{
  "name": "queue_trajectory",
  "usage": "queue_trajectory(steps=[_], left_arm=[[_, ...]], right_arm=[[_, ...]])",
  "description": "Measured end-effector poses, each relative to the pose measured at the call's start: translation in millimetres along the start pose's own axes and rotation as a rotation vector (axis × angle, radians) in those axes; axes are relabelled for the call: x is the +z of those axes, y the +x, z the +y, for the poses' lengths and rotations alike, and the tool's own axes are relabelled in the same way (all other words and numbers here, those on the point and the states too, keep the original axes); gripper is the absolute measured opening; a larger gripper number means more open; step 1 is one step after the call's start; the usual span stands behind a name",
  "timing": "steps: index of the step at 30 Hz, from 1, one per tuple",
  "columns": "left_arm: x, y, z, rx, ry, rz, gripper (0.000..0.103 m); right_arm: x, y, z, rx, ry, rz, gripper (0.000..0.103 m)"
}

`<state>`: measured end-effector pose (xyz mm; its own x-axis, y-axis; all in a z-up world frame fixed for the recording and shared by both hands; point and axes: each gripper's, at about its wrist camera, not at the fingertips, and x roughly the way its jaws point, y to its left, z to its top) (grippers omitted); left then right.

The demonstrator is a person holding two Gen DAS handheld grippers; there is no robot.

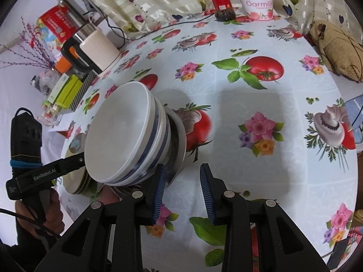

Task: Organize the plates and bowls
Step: 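Lift the bowl stack with both grippers and carry it over the beige plates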

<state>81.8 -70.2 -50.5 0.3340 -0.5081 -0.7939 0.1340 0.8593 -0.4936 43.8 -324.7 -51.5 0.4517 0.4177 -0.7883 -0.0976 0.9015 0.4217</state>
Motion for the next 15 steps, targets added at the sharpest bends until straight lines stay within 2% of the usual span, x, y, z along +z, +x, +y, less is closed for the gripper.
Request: queue_trajectory(steps=[8, 12, 15], left_arm=[[2.3, 9.4, 2.4, -0.013, -0.008, 0.022, 0.028], [0.5, 14.1, -3.1, -0.034, 0.017, 0.036, 0.015], [0.1, 13.4, -7.6, -0.020, 0.045, 0.026, 0.013]], right_arm=[[1.7, 7.9, 0.8, 0.021, 0.002, 0.018, 0.019], [2.3, 11.1, 2.4, 0.028, -0.002, 0.023, 0.016], [3.1, 11.4, 2.6, 0.025, -0.008, 0.017, 0.016]])
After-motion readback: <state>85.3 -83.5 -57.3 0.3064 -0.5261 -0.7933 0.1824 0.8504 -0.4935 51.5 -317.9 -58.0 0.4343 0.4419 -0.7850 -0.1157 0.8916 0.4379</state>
